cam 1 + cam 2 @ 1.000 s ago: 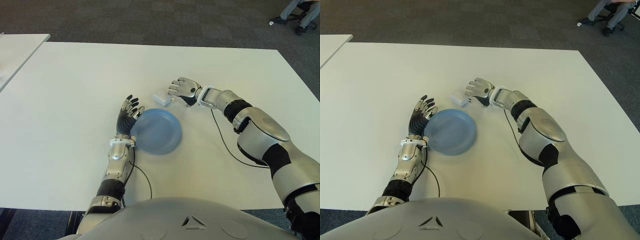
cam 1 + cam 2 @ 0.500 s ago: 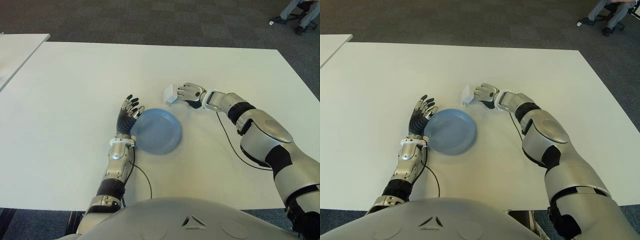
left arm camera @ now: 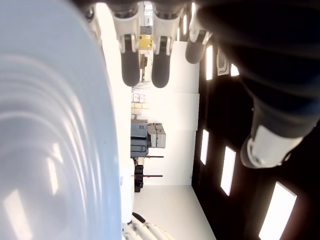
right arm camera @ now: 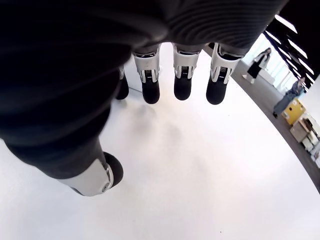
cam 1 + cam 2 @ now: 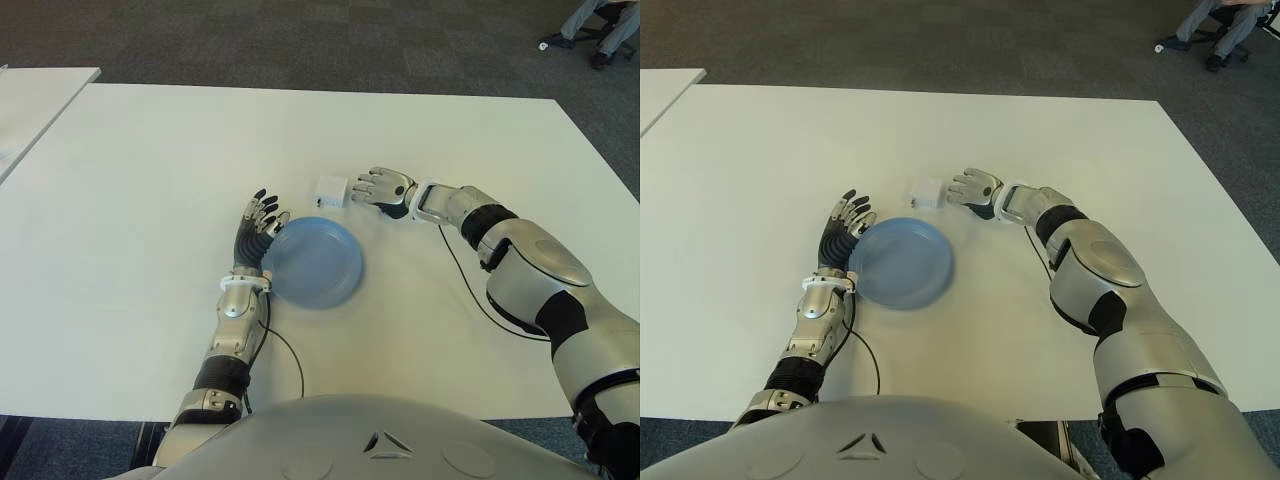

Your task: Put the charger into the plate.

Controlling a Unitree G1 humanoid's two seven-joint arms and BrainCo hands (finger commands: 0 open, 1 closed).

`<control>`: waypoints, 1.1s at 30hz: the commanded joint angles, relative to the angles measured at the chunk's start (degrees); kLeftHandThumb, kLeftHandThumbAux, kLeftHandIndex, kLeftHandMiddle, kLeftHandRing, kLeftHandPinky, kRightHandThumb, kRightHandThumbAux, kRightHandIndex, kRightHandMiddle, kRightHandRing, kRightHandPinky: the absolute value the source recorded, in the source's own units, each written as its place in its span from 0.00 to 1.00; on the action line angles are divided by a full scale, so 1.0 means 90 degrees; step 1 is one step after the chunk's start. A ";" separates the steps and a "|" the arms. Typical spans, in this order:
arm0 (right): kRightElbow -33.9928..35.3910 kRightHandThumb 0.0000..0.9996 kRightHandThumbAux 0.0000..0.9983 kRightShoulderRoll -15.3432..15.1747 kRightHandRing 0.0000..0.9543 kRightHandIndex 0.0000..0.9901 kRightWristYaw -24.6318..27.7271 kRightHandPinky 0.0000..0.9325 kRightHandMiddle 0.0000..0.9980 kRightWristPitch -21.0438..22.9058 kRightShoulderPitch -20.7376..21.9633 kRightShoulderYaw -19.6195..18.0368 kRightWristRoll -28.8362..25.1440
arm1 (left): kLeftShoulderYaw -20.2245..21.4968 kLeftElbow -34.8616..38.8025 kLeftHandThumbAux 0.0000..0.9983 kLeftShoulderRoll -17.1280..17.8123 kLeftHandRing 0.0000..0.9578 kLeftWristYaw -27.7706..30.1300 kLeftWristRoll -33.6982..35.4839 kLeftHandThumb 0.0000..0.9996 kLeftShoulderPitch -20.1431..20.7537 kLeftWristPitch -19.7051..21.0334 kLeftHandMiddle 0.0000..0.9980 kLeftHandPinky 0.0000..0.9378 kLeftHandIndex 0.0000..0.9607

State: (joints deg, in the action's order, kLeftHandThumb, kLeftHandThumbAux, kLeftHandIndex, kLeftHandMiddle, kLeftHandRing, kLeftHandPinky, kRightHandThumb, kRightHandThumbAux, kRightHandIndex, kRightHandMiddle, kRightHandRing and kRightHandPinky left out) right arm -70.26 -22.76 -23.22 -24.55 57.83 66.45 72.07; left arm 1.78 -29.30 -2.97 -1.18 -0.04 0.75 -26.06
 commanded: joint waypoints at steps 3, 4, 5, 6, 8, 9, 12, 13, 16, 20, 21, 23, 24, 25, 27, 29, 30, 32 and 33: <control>0.0097 0.00 0.74 -0.0301 0.00 0.00 -0.0104 0.00 0.00 -0.0224 -0.0192 0.0104 0.0169 | 0.0068 -0.0267 0.58 0.0053 0.19 -0.0118 -0.0043 0.00 -0.0134 0.0229 0.19 0.20 0.11; 0.0127 0.00 0.75 -0.0340 0.00 0.00 -0.0111 0.00 0.00 -0.0252 -0.0193 0.0100 0.0172 | 0.0068 -0.0271 0.58 0.0055 0.19 -0.0123 -0.0045 0.00 -0.0133 0.0229 0.19 0.19 0.11; 0.0159 0.00 0.75 -0.0375 0.00 0.00 -0.0113 0.00 0.00 -0.0276 -0.0195 0.0093 0.0175 | 0.0070 -0.0283 0.58 0.0062 0.19 -0.0124 -0.0045 0.00 -0.0130 0.0225 0.19 0.19 0.11; 0.0183 0.00 0.75 -0.0399 0.00 0.00 -0.0112 0.00 0.00 -0.0291 -0.0198 0.0087 0.0179 | 0.0071 -0.0292 0.58 0.0067 0.19 -0.0125 -0.0044 0.00 -0.0127 0.0222 0.19 0.19 0.11; 0.0230 0.00 0.75 -0.0449 0.00 0.00 -0.0106 0.00 0.00 -0.0316 -0.0202 0.0076 0.0188 | 0.0068 -0.0305 0.58 0.0075 0.19 -0.0138 -0.0054 0.00 -0.0123 0.0214 0.19 0.19 0.11; 0.0260 0.00 0.75 -0.0481 0.00 0.00 -0.0097 0.00 0.00 -0.0332 -0.0204 0.0072 0.0192 | 0.0069 -0.0320 0.58 0.0082 0.19 -0.0141 -0.0059 0.00 -0.0118 0.0206 0.19 0.19 0.11; 0.0338 0.00 0.75 -0.0567 0.00 0.00 -0.0072 0.00 0.00 -0.0367 -0.0208 0.0062 0.0203 | 0.0064 -0.0345 0.58 0.0097 0.19 -0.0143 -0.0070 0.00 -0.0110 0.0195 0.19 0.19 0.11; 0.0365 0.00 0.76 -0.0604 0.00 0.00 -0.0069 0.00 0.00 -0.0375 -0.0209 0.0062 0.0211 | 0.0060 -0.0347 0.58 0.0100 0.19 -0.0145 -0.0075 0.00 -0.0108 0.0200 0.19 0.19 0.11; 0.0418 0.00 0.76 -0.0672 0.00 0.00 -0.0069 0.00 0.00 -0.0374 -0.0219 0.0068 0.0232 | 0.0063 -0.0377 0.57 0.0114 0.19 -0.0148 -0.0077 0.00 -0.0093 0.0214 0.19 0.19 0.11; 0.0459 0.00 0.75 -0.0738 0.00 0.00 -0.0093 0.00 0.00 -0.0344 -0.0247 0.0061 0.0247 | 0.0077 -0.0435 0.57 0.0129 0.19 -0.0167 -0.0080 0.00 -0.0055 0.0253 0.19 0.20 0.11; 0.0465 0.00 0.75 -0.0748 0.00 0.00 -0.0096 0.00 0.01 -0.0337 -0.0252 0.0057 0.0248 | 0.0081 -0.0448 0.57 0.0131 0.19 -0.0170 -0.0080 0.00 -0.0046 0.0259 0.19 0.20 0.11; 0.0483 0.00 0.75 -0.0779 0.00 0.00 -0.0055 0.00 0.01 -0.0322 -0.0269 0.0018 0.0215 | 0.0093 -0.0488 0.57 0.0132 0.20 -0.0179 -0.0078 0.00 -0.0018 0.0262 0.19 0.21 0.11; 0.0488 0.00 0.75 -0.0785 0.01 0.00 -0.0025 0.00 0.02 -0.0311 -0.0274 -0.0001 0.0199 | 0.0098 -0.0510 0.57 0.0133 0.20 -0.0181 -0.0075 0.00 -0.0003 0.0258 0.19 0.21 0.11; 0.0493 0.00 0.75 -0.0788 0.01 0.00 -0.0005 0.00 0.02 -0.0303 -0.0278 -0.0013 0.0190 | 0.0100 -0.0526 0.57 0.0134 0.20 -0.0183 -0.0072 0.00 0.0008 0.0253 0.19 0.21 0.11; 0.0514 0.00 0.76 -0.0803 0.02 0.00 0.0014 0.01 0.03 -0.0280 -0.0293 -0.0058 0.0158 | 0.0103 -0.0530 0.58 0.0129 0.20 -0.0183 -0.0065 0.00 0.0010 0.0250 0.19 0.21 0.11; 0.0531 0.00 0.76 -0.0814 0.04 0.00 0.0003 0.03 0.04 -0.0258 -0.0306 -0.0102 0.0128 | 0.0110 -0.0549 0.58 0.0129 0.20 -0.0180 -0.0060 0.00 0.0018 0.0243 0.19 0.21 0.11; 0.0531 0.00 0.76 -0.0813 0.04 0.00 -0.0019 0.04 0.04 -0.0251 -0.0310 -0.0122 0.0114 | 0.0114 -0.0563 0.58 0.0132 0.20 -0.0175 -0.0057 0.00 0.0025 0.0238 0.19 0.21 0.11; 0.0534 0.00 0.76 -0.0812 0.06 0.00 -0.0041 0.05 0.05 -0.0244 -0.0315 -0.0145 0.0102 | 0.0118 -0.0578 0.58 0.0134 0.20 -0.0168 -0.0055 0.00 0.0032 0.0233 0.19 0.21 0.11; 0.0523 0.00 0.77 -0.0803 0.07 0.00 -0.0078 0.05 0.06 -0.0241 -0.0324 -0.0177 0.0076 | 0.0117 -0.0579 0.58 0.0135 0.20 -0.0164 -0.0055 0.00 0.0032 0.0234 0.19 0.21 0.12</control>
State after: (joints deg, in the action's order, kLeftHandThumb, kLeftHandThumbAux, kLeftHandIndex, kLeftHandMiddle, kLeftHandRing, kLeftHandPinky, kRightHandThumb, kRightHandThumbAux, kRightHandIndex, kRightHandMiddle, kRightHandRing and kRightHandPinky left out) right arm -65.37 -29.49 -24.05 -26.98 56.28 65.51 72.82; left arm 2.31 -31.96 -2.02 -2.07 -0.59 2.46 -26.04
